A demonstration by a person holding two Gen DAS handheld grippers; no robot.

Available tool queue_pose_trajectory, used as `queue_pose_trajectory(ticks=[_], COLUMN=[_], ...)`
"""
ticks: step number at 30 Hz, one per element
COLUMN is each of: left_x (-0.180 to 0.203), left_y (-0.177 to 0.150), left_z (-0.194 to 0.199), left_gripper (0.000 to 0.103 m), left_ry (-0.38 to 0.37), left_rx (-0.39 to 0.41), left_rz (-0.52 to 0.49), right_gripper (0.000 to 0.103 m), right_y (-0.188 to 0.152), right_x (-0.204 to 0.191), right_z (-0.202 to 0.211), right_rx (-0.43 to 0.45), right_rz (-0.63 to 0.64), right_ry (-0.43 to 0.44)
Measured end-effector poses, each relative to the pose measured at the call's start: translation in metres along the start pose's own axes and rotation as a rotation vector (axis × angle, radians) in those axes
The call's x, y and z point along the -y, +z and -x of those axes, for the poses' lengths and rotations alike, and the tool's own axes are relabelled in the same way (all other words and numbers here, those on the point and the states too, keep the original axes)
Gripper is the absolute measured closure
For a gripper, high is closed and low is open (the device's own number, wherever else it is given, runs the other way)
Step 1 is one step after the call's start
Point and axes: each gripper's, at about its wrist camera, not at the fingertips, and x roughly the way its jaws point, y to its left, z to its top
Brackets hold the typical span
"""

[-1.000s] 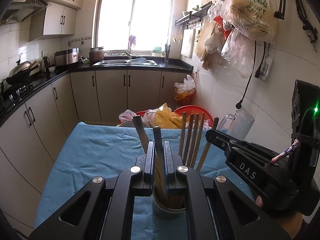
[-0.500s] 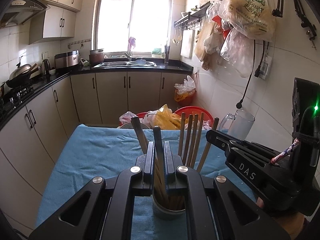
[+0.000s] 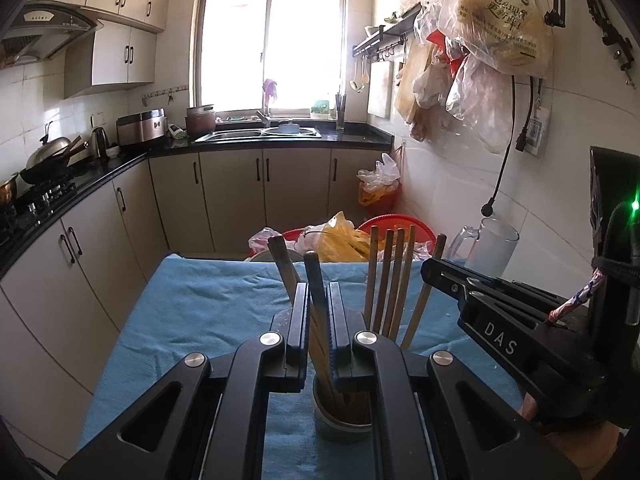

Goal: Organize utensils
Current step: 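Lower both held chopsticks into the black holder, then open both grippers to release the chopsticks into the holder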

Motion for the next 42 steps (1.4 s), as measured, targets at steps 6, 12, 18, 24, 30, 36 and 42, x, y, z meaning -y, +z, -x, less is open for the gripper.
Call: queue_pose_trajectory(ticks=[6, 12, 18, 24, 30, 36, 42], left_x=[0.000, -0.002, -0.002, 0.001, 0.004, 0.005, 0.005], left_y=[0.000, 0.001, 0.001, 0.000, 0.001, 0.001, 0.000], left_z=[0.000, 0.000, 0.001, 0.005, 0.010, 0.013, 0.015], left_gripper=[0.095, 0.095, 0.095, 0.095, 0.095, 0.095, 0.094], left_ry=[0.013, 0.018, 0.023, 0.035, 0.041, 0.045, 0.054], left_rx=[0.001, -0.005, -0.008, -0.012, -0.002, -0.003, -0.003], left_rz=[-0.009, -0.005, -0.010, -0.026, -0.035, -0.040, -0.036], right_gripper=[0.095, 0.095, 0.095, 0.095, 0.095, 0.094, 0.094], right_y=[0.000, 0.001, 0.001, 0.001, 0.001, 0.000, 0.000], right_x=[0.001, 0.002, 0.001, 0.000, -0.003, -0.005, -0.006], right_z=[0.000, -0.001, -0.002, -0.002, 0.002, 0.009, 0.016], right_rx=[-0.001, -0.001, -0.003, -0.003, 0.001, 0.007, 0.007], right_rz=[-0.002, -0.003, -0.004, -0.004, 0.001, -0.004, -0.012], right_ry=[0.002, 0.003, 0.003, 0.004, 0.003, 0.000, 0.001])
